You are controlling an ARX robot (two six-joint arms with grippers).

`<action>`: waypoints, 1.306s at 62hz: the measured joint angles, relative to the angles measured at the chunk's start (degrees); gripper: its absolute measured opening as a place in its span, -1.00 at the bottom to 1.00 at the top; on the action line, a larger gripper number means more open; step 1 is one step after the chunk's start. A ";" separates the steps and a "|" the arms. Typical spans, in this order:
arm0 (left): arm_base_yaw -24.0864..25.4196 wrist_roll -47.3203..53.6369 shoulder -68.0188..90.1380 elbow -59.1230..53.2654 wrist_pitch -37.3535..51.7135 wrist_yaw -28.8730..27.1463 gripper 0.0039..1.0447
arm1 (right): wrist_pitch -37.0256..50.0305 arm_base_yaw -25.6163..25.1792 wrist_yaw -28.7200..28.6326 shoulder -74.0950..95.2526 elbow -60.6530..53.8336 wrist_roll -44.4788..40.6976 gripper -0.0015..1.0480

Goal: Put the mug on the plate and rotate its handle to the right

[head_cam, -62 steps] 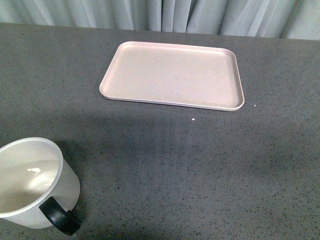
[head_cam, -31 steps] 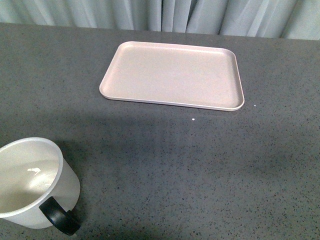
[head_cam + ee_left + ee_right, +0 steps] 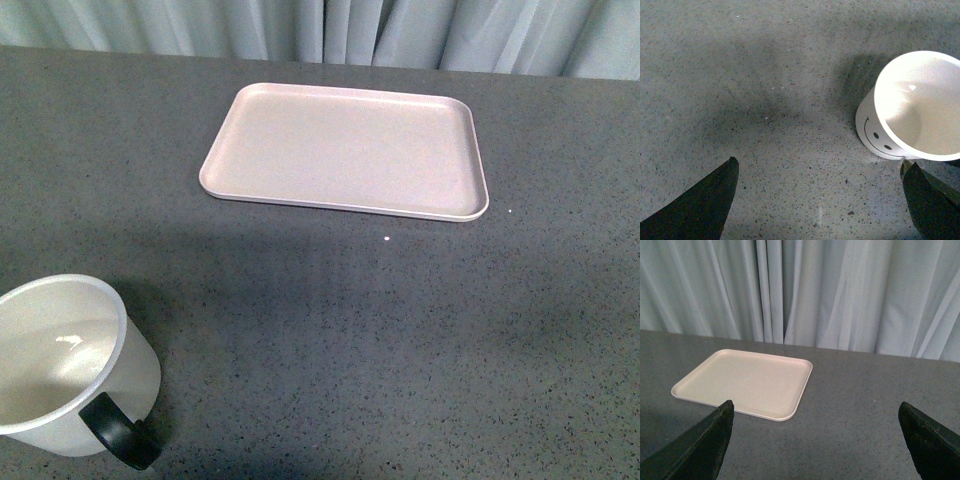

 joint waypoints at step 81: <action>-15.13 -4.76 43.19 10.51 21.94 -4.57 0.68 | 0.00 0.00 0.00 0.00 0.00 -0.02 0.82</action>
